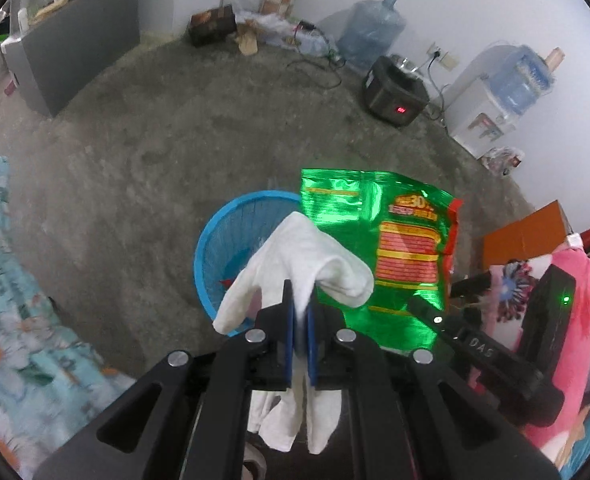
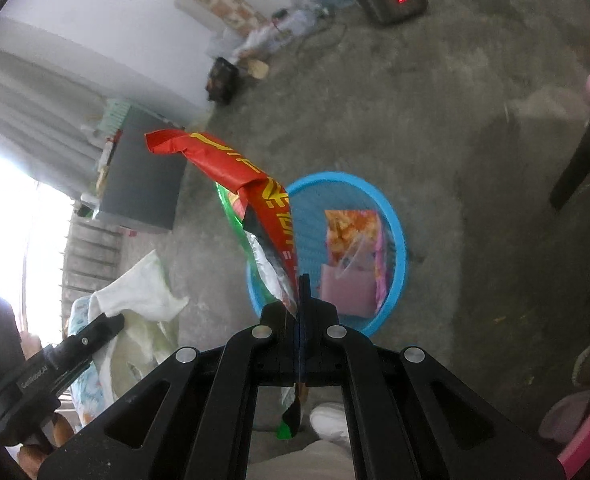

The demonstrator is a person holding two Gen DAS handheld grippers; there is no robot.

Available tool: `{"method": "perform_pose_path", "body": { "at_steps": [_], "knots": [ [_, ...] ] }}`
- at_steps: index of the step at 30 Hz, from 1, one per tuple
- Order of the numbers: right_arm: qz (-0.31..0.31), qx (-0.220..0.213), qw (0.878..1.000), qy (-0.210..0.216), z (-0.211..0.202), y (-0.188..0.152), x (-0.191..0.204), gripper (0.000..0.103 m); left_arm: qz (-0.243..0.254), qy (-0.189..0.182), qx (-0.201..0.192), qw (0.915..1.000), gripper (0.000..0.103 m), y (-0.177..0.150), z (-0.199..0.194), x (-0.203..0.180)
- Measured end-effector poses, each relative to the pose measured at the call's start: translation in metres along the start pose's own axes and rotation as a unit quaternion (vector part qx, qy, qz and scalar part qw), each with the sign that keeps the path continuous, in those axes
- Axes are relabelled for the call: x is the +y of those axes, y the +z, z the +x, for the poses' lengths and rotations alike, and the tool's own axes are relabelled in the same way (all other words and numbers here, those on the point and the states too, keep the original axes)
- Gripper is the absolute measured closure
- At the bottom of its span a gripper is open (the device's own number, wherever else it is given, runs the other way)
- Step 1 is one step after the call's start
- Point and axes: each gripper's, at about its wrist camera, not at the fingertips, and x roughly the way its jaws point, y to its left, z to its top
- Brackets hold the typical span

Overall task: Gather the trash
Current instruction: 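Carry the glove and detergent bag over the blue wastebasket and open both grippers, then move both grippers back over the trash on the bed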

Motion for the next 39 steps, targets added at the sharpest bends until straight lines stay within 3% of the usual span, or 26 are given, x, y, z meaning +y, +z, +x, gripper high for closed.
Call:
{"method": "perform_pose_path", "body": {
  "at_steps": [2, 3, 4, 5, 6, 7, 9, 11, 18, 23, 28, 39],
  "knots": [
    [0.008, 0.012, 1.000, -0.001, 0.015, 0.006, -0.003, 0.100, 0.003, 0.004, 0.005, 1.0000, 0.097, 0.008, 0.018, 0.000],
    [0.010, 0.015, 1.000, -0.001, 0.019, 0.009, -0.003, 0.099, 0.006, 0.007, 0.011, 0.9999, 0.088, 0.012, 0.028, -0.002],
    [0.012, 0.018, 1.000, -0.007, 0.030, 0.013, -0.006, 0.093, 0.007, 0.011, 0.019, 0.9997, 0.065, 0.015, 0.038, -0.001],
    [0.011, 0.022, 1.000, -0.009, 0.038, 0.014, -0.006, 0.075, 0.005, 0.017, 0.027, 0.9995, 0.051, 0.017, 0.046, -0.001],
    [0.009, 0.031, 0.999, -0.012, 0.047, 0.014, -0.009, 0.063, 0.002, 0.024, 0.030, 0.9993, 0.039, 0.018, 0.054, 0.000],
    [0.005, 0.042, 0.999, -0.025, 0.058, 0.013, -0.012, 0.049, -0.004, 0.034, 0.032, 0.9989, 0.039, 0.020, 0.060, 0.002],
    [-0.007, 0.057, 0.996, -0.070, 0.077, 0.012, -0.017, 0.049, -0.017, 0.030, 0.042, 0.9985, 0.038, 0.020, 0.065, 0.006],
    [-0.002, 0.065, 0.994, -0.084, 0.082, 0.009, -0.026, 0.049, -0.028, 0.015, 0.039, 0.9988, 0.038, 0.018, 0.062, 0.007],
    [0.043, 0.028, 0.997, -0.055, 0.050, -0.002, -0.044, 0.048, -0.020, 0.001, -0.012, 0.9997, 0.033, 0.016, 0.011, 0.005],
    [0.044, -0.001, 0.999, -0.025, 0.011, -0.004, -0.027, 0.048, -0.026, -0.022, -0.057, 0.9978, 0.028, 0.003, -0.047, 0.002],
    [0.002, -0.009, 1.000, -0.001, -0.017, -0.008, 0.005, 0.047, -0.029, -0.028, -0.093, 0.9949, 0.023, -0.025, -0.106, 0.006],
    [-0.103, 0.005, 0.994, 0.043, -0.061, -0.035, 0.079, 0.043, -0.049, -0.016, -0.154, 0.9868, 0.020, -0.077, -0.192, 0.040]
  ]
}}
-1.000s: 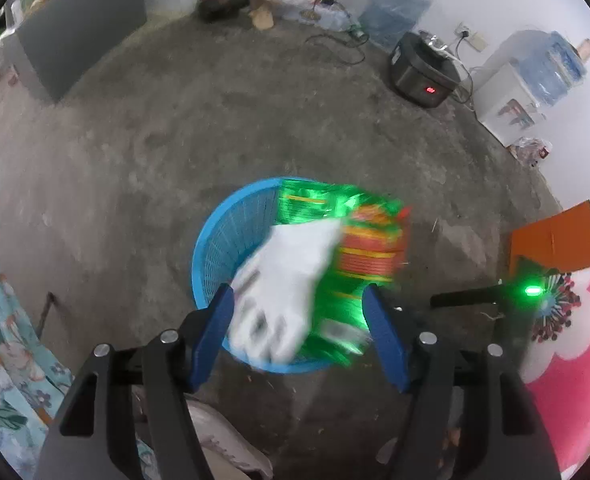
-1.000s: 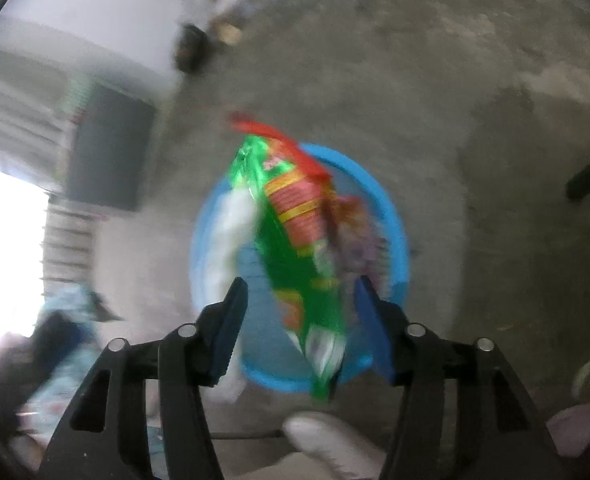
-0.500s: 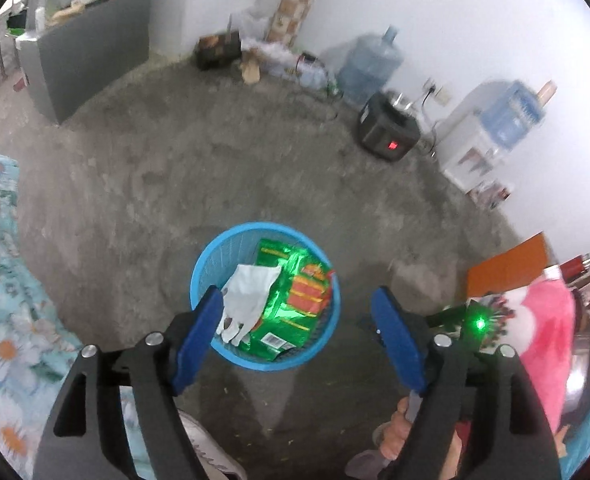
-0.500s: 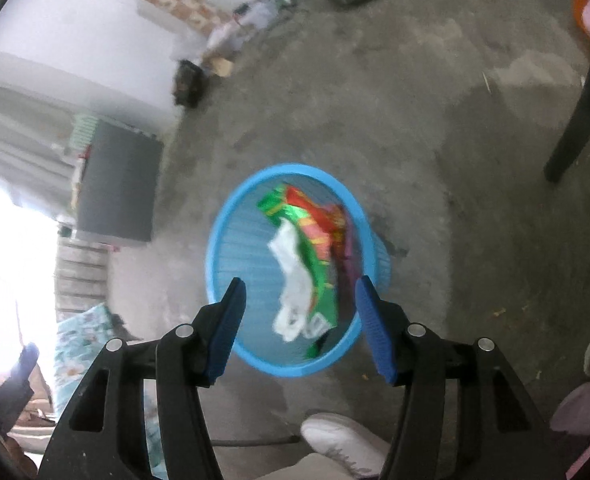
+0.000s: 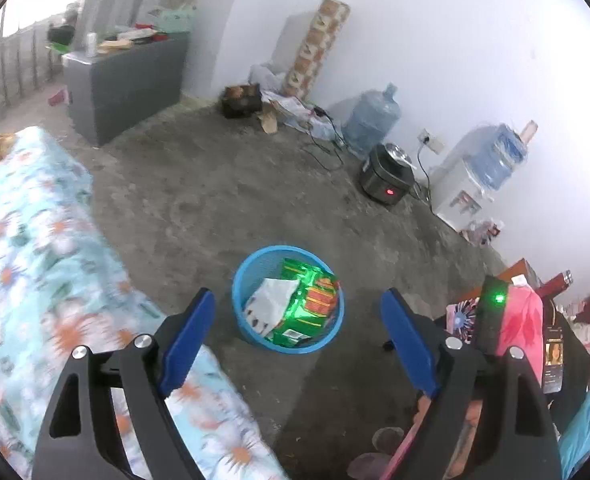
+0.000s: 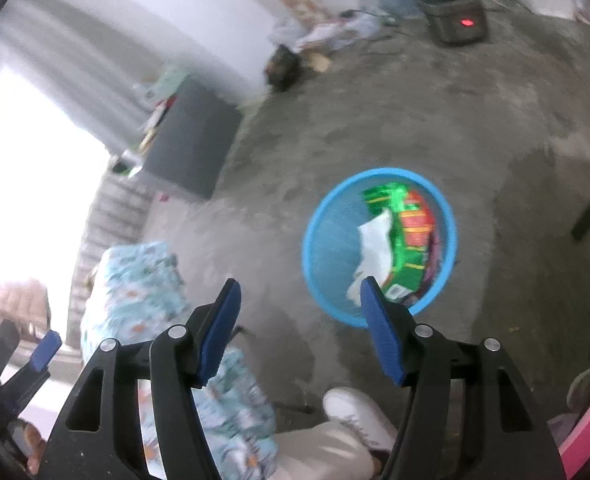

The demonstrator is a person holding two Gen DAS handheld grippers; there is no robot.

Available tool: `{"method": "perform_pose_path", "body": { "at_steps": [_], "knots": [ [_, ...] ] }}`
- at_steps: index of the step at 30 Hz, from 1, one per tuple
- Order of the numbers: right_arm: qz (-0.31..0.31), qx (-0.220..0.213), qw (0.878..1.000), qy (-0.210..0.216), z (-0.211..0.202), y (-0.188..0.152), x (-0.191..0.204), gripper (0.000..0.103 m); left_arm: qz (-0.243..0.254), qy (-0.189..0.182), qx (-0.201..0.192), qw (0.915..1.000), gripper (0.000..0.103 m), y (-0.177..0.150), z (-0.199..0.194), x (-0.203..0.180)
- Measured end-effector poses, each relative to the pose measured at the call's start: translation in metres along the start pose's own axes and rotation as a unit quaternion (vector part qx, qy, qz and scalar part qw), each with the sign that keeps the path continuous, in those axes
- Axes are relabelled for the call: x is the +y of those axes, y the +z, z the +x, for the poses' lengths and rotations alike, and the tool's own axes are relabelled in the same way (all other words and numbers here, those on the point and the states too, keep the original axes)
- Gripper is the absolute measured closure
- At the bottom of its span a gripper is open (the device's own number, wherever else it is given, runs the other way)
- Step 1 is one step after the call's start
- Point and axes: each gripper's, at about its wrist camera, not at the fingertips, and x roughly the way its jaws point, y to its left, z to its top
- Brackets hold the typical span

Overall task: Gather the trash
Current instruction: 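Move both grippers back over the trash on the bed, then grasp the white milk bottle with the right gripper while the left grasps the blue-white box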

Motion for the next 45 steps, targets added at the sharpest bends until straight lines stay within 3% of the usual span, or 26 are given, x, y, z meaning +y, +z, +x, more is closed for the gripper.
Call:
{"method": "perform_pose_path", "body": {
  "at_steps": [9, 14, 19, 24, 27, 31, 36, 38, 42, 45],
  "knots": [
    [-0.088, 0.016, 0.995, 0.037, -0.023, -0.022, 0.065, 0.043, -0.034, 0.031, -0.056, 0.9973, 0.020, -0.035, -0.083, 0.062],
    [-0.128, 0.033, 0.987, 0.089, -0.034, -0.047, 0.107, 0.040, -0.074, 0.090, -0.097, 0.9884, 0.020, -0.069, -0.151, 0.126],
    [-0.187, 0.082, 0.971, 0.120, -0.021, -0.088, 0.162, 0.040, -0.122, 0.173, -0.144, 0.9666, 0.019, -0.109, -0.222, 0.192],
    [-0.241, 0.156, 0.943, 0.166, 0.003, -0.148, 0.224, 0.040, -0.194, 0.253, -0.176, 0.9312, 0.019, -0.154, -0.280, 0.265],
    [-0.252, 0.207, 0.925, 0.196, 0.018, -0.183, 0.255, 0.040, -0.241, 0.275, -0.188, 0.9116, 0.019, -0.177, -0.299, 0.306],
    [-0.245, 0.286, 0.897, 0.232, 0.046, -0.231, 0.296, 0.040, -0.279, 0.262, -0.190, 0.9042, 0.023, -0.195, -0.300, 0.340],
    [-0.239, 0.344, 0.874, 0.244, 0.081, -0.275, 0.340, 0.040, -0.329, 0.182, -0.171, 0.9106, 0.041, -0.213, -0.281, 0.378],
    [-0.235, 0.354, 0.872, 0.243, 0.093, -0.283, 0.349, 0.040, -0.340, 0.150, -0.176, 0.9116, 0.042, -0.220, -0.276, 0.379],
    [-0.218, 0.369, 0.870, 0.241, 0.110, -0.293, 0.360, 0.039, -0.335, 0.120, -0.186, 0.9159, 0.043, -0.229, -0.281, 0.369],
    [-0.198, 0.371, 0.875, 0.240, 0.125, -0.294, 0.366, 0.039, -0.325, 0.077, -0.178, 0.9257, 0.045, -0.233, -0.278, 0.350]
  ]
}}
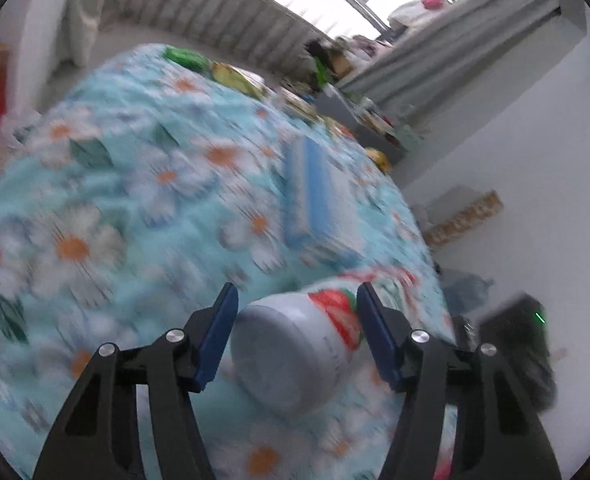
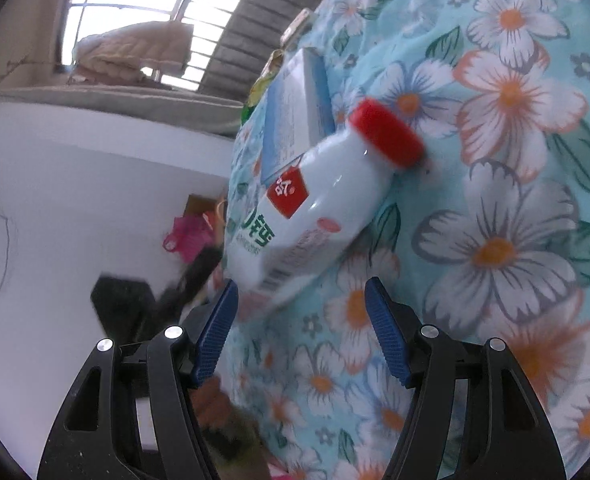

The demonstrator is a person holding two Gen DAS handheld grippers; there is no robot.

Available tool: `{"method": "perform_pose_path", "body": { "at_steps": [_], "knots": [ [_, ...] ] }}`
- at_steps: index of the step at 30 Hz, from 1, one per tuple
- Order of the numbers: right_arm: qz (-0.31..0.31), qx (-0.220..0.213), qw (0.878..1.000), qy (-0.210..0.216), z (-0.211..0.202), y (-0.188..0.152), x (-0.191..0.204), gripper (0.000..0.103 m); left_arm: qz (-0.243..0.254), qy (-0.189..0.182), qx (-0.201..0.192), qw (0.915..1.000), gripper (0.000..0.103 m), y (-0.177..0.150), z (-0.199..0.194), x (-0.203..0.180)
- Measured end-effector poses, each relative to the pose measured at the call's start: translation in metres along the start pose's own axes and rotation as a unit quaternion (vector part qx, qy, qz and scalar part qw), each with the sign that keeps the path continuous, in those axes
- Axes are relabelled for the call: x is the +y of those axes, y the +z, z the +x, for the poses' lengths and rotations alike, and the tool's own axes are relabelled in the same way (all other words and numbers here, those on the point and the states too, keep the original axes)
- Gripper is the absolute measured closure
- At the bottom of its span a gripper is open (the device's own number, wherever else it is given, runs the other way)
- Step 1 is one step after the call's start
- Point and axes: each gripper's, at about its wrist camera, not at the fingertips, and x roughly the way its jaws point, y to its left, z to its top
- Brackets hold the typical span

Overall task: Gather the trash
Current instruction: 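Grasp the white milk bottle with the right gripper while the left grasps the blue-white box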

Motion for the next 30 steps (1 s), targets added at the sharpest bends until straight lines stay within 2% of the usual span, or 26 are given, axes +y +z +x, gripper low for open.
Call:
{"method": "perform_pose_path", "body": {
  "at_steps": [4, 5, 9, 10, 11, 14, 17, 19, 21, 23, 25, 30],
  "knots": [
    [0.023, -0.006, 1.000, 0.012, 0.001, 0.006, -0.005, 0.039, 0.027, -0.039, 0.021, 0.9987, 0.045, -0.021, -0.001, -0.022],
    [0.024, -0.009, 1.000, 0.013, 0.002, 0.008, -0.005, 0.036, 0.033, -0.044, 0.024, 0.9982, 0.045, -0.026, 0.000, -0.028],
    [0.025, -0.025, 0.999, 0.002, 0.000, 0.014, -0.008, 0.036, 0.050, -0.072, 0.050, 0.9949, 0.045, -0.041, 0.007, -0.049],
    [0.025, -0.027, 0.999, -0.001, 0.000, 0.016, -0.009, 0.037, 0.051, -0.080, 0.059, 0.9937, 0.045, -0.044, 0.009, -0.053],
    [0.027, -0.027, 0.999, -0.001, 0.000, 0.017, -0.011, 0.042, 0.057, -0.082, 0.064, 0.9929, 0.045, -0.046, 0.012, -0.058],
    [0.031, -0.025, 0.999, 0.008, -0.009, 0.014, -0.020, 0.044, 0.074, -0.086, 0.072, 0.9910, 0.045, -0.043, 0.016, -0.065],
    [0.016, -0.026, 1.000, 0.004, -0.017, 0.014, -0.021, 0.044, 0.081, -0.068, 0.053, 0.9930, 0.042, -0.027, 0.014, -0.067],
    [0.005, -0.030, 1.000, 0.000, -0.032, 0.013, -0.025, 0.045, 0.077, -0.045, 0.031, 0.9955, 0.028, -0.014, 0.011, -0.066],
    [-0.004, -0.031, 1.000, -0.001, -0.043, 0.013, -0.027, 0.045, 0.076, -0.022, 0.010, 0.9968, 0.021, -0.001, 0.012, -0.065],
    [-0.021, -0.035, 0.999, -0.011, -0.060, 0.010, -0.031, 0.045, 0.080, 0.019, -0.003, 0.9966, 0.016, 0.016, 0.019, -0.064],
    [-0.036, -0.040, 0.998, -0.027, -0.072, 0.007, -0.034, 0.045, 0.087, 0.054, 0.003, 0.9947, 0.013, 0.031, 0.034, -0.064],
    [-0.088, -0.054, 0.990, -0.091, -0.088, -0.009, -0.030, 0.046, 0.104, 0.112, 0.045, 0.9872, 0.012, 0.060, 0.086, -0.066]
  ]
}}
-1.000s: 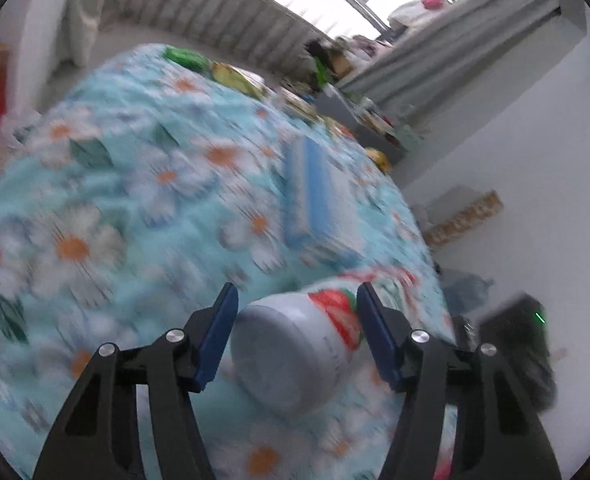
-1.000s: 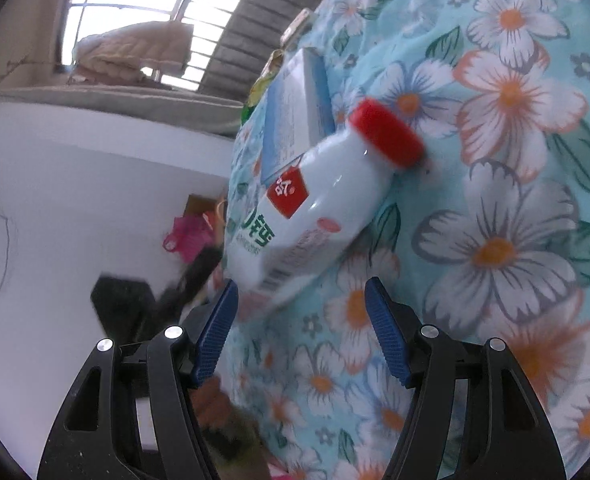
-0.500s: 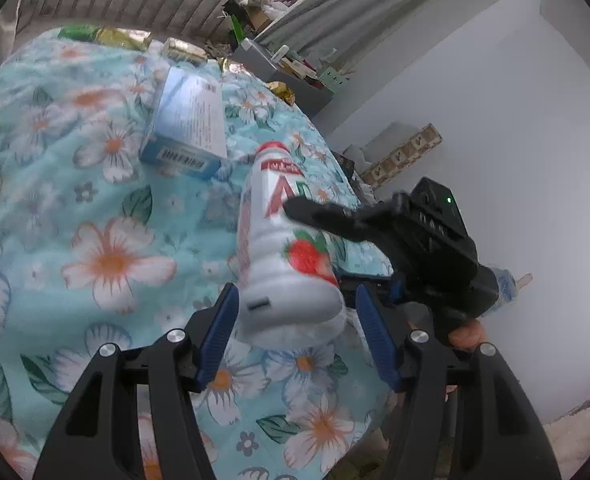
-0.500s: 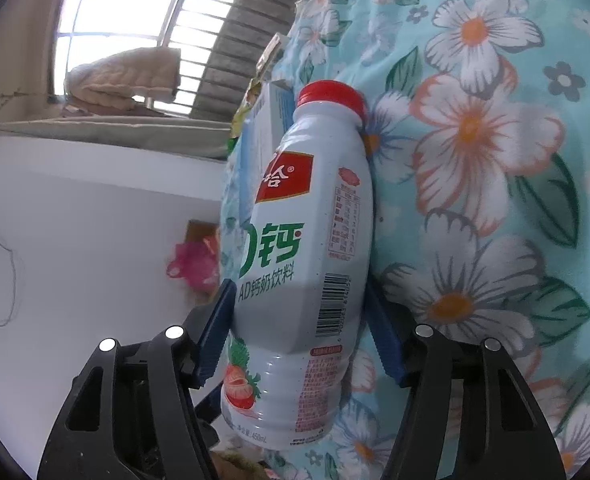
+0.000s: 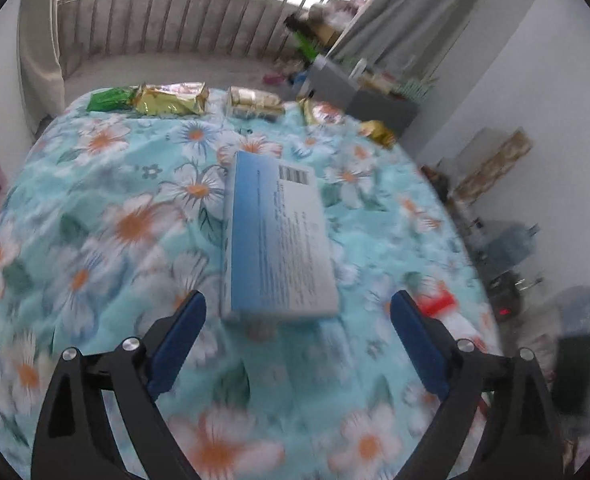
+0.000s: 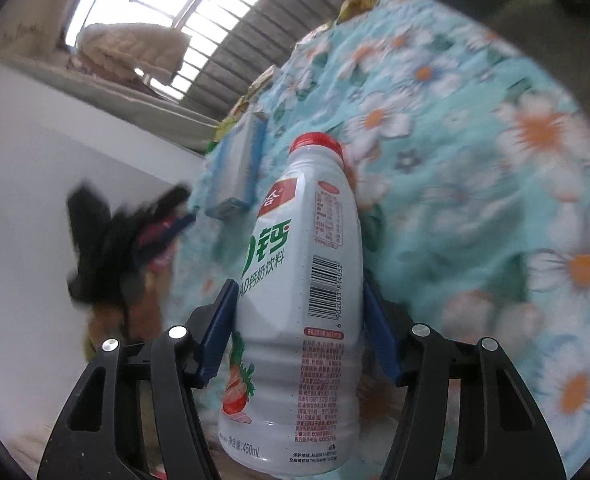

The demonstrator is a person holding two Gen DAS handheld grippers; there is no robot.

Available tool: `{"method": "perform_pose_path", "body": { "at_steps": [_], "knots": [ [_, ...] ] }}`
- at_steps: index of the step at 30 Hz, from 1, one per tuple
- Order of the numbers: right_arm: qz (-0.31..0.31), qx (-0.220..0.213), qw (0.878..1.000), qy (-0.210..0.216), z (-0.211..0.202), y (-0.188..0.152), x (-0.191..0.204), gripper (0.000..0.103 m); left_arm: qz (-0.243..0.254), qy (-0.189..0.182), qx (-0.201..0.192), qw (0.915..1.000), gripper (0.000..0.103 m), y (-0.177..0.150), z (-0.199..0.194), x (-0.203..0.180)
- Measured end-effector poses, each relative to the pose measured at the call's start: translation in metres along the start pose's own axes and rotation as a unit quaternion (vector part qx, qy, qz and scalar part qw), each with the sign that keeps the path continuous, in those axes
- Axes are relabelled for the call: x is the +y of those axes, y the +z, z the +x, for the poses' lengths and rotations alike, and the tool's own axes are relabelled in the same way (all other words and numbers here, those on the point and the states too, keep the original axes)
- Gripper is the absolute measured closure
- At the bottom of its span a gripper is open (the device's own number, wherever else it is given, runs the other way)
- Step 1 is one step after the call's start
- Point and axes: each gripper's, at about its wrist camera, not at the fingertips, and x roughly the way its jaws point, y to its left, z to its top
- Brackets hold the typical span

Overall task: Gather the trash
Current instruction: 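Grasp the white milk bottle with the right gripper while the left grasps the blue-white box, then lift the bottle and box off the bed with both grippers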

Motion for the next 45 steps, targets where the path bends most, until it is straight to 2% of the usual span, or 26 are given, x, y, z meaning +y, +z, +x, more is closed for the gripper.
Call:
{"method": "perform_pose_path", "body": {
  "at_steps": [3, 7, 8, 9, 12, 16, 25, 34, 45],
  "knots": [
    [-0.011, -0.003, 1.000, -0.014, -0.004, -0.007, -0.002, 0.046, 0.013, 0.039, 0.007, 0.9991, 0.012, 0.014, 0.021, -0.005],
    [-0.005, -0.005, 1.000, -0.004, -0.008, -0.010, -0.014, 0.046, 0.036, 0.091, 0.027, 0.9948, 0.012, 0.027, 0.050, -0.008],
    [-0.006, -0.006, 1.000, -0.004, -0.006, -0.010, -0.014, 0.046, 0.037, 0.103, 0.030, 0.9935, 0.013, 0.027, 0.055, -0.007],
    [-0.008, -0.009, 1.000, -0.003, -0.006, -0.010, -0.016, 0.046, 0.038, 0.111, 0.032, 0.9926, 0.020, 0.027, 0.060, -0.006],
    [-0.007, -0.013, 1.000, 0.007, -0.010, -0.016, -0.023, 0.046, 0.032, 0.104, 0.030, 0.9936, 0.027, 0.025, 0.063, -0.005],
    [0.019, -0.019, 0.999, 0.041, -0.021, -0.024, -0.042, 0.046, 0.041, 0.125, 0.020, 0.9910, 0.029, 0.020, 0.061, -0.013],
    [0.055, -0.041, 0.994, 0.085, -0.020, -0.034, -0.054, 0.046, 0.044, 0.131, 0.043, 0.9895, 0.030, -0.013, 0.035, -0.027],
    [0.065, -0.051, 0.991, 0.109, -0.022, -0.046, -0.059, 0.046, 0.031, 0.139, 0.060, 0.9879, 0.029, -0.056, 0.007, -0.035],
    [0.074, -0.057, 0.987, 0.127, -0.024, -0.050, -0.065, 0.046, 0.014, 0.155, 0.067, 0.9855, 0.028, -0.064, 0.008, -0.038]
  ]
}}
